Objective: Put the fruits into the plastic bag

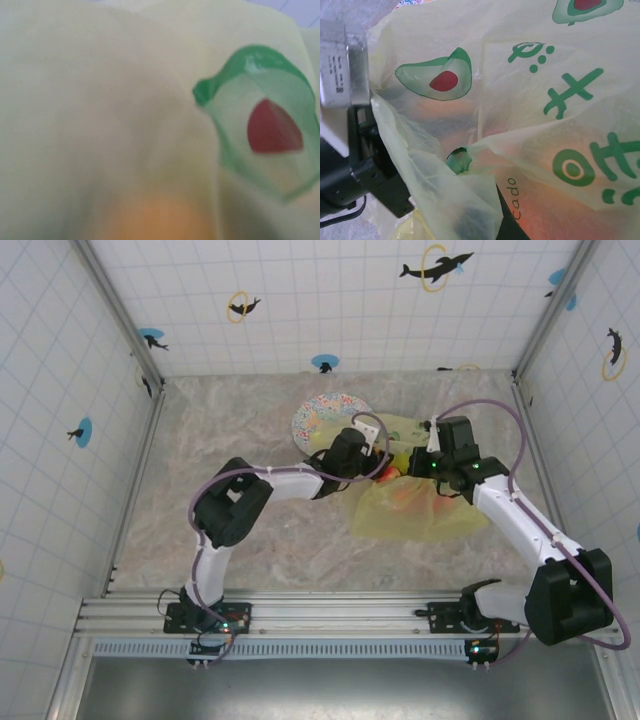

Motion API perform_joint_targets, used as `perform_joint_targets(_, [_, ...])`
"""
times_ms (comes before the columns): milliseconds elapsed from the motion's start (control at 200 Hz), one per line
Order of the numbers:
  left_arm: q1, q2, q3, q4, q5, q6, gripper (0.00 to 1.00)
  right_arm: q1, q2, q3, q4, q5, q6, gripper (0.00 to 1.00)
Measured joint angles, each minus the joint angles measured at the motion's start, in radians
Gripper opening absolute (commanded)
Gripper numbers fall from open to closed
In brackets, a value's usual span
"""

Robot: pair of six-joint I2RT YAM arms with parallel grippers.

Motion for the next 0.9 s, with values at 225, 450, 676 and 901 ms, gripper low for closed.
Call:
perform_joint_targets(225, [-0.004, 0.070, 0.089, 0.060, 0.002, -0.047, 0.61, 0.000, 0.000, 0.000, 0.000, 0.007, 0.000, 0.00])
perform_joint_targets(450, [-0.004, 0.075, 0.093, 0.060, 0.001, -0.040, 0.75, -0.001, 0.000, 0.000, 0.000, 0.013, -0.003, 0.00])
perform_joint_targets(676, [-0.004, 0.058, 0.070, 0.060, -0.006, -0.008, 0.81, -0.003, 0.000, 0.000, 0.000, 0.015, -0.003, 0.00])
perform_joint_targets(901, [-0.004, -0.021, 0.004, 0.056, -0.010, 0.026, 0.81, -0.012, 0.000, 0.000, 0.000, 0.015, -0.006, 0.00])
